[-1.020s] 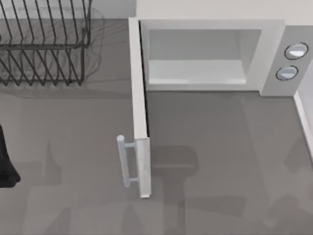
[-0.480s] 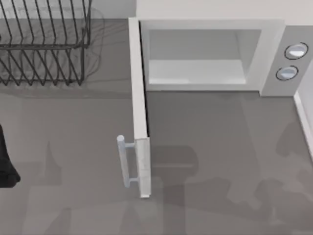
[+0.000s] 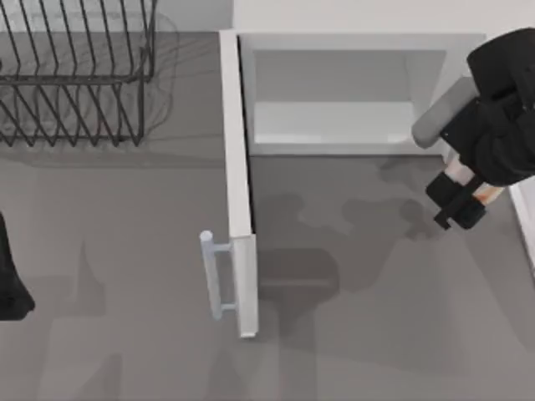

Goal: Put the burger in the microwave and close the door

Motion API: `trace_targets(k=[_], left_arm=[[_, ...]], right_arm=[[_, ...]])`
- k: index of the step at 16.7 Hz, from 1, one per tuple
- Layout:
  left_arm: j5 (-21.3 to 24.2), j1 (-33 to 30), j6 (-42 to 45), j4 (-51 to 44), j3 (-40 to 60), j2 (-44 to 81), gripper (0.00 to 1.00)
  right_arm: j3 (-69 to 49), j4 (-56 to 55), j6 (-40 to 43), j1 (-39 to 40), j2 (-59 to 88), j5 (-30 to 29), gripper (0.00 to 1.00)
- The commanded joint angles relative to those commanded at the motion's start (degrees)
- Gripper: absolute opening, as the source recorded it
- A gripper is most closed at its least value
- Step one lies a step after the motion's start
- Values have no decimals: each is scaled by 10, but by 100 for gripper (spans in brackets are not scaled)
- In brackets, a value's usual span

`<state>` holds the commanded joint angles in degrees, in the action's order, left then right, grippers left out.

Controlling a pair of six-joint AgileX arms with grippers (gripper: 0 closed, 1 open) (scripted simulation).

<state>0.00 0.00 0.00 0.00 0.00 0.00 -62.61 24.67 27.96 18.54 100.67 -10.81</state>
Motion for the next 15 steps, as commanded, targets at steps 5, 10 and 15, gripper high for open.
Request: trace_targets(k=[5, 10, 15], left_arm=[[0, 0, 0, 0, 0, 0, 100], [0, 0, 0, 0, 0, 0, 100], [0, 0, 0, 0, 0, 0, 100]], right_arm=[[-41, -278, -190, 85, 158, -81, 0], [-76, -502, -345, 128, 263, -164, 0], [-94, -593, -414, 137, 300, -210, 0]])
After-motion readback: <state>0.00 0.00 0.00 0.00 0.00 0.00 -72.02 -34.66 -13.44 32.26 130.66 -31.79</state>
